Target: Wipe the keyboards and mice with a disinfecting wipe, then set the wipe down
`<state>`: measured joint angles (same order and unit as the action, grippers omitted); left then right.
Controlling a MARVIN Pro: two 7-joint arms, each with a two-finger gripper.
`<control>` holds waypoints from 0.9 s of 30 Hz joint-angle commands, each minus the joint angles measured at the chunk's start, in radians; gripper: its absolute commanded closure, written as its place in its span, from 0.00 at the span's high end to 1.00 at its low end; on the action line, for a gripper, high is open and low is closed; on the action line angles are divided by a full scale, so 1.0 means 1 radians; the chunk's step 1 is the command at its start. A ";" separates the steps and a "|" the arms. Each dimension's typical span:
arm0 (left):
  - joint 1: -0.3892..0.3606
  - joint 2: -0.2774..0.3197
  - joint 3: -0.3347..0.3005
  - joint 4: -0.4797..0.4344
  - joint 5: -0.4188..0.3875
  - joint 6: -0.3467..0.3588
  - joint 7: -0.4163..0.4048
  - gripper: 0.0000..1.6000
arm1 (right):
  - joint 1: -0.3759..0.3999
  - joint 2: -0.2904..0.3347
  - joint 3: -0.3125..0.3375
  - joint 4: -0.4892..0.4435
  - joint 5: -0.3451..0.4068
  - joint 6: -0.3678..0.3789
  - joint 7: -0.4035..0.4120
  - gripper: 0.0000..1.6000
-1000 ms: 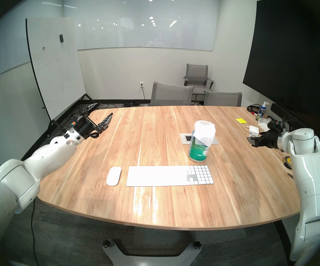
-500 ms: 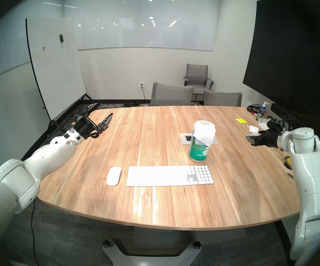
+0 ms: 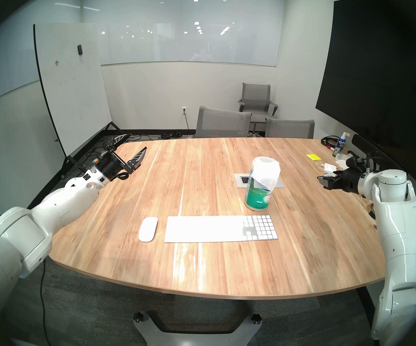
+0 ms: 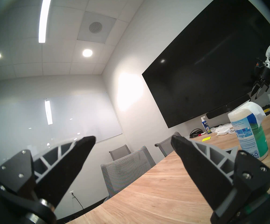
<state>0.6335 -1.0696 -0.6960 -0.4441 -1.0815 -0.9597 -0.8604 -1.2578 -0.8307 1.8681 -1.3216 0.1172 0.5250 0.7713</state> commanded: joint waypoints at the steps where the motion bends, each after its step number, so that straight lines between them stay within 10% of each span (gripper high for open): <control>1: -0.020 0.001 -0.006 -0.006 -0.002 0.001 0.001 1.00 | 0.026 -0.006 0.009 0.009 0.013 -0.038 0.003 1.00; 27: -0.020 0.001 -0.006 -0.006 -0.002 0.001 0.001 1.00 | 0.039 -0.053 0.032 0.038 0.026 -0.125 -0.026 1.00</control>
<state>0.6338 -1.0698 -0.6961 -0.4441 -1.0812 -0.9597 -0.8604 -1.2434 -0.8932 1.8944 -1.2747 0.1386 0.4089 0.7427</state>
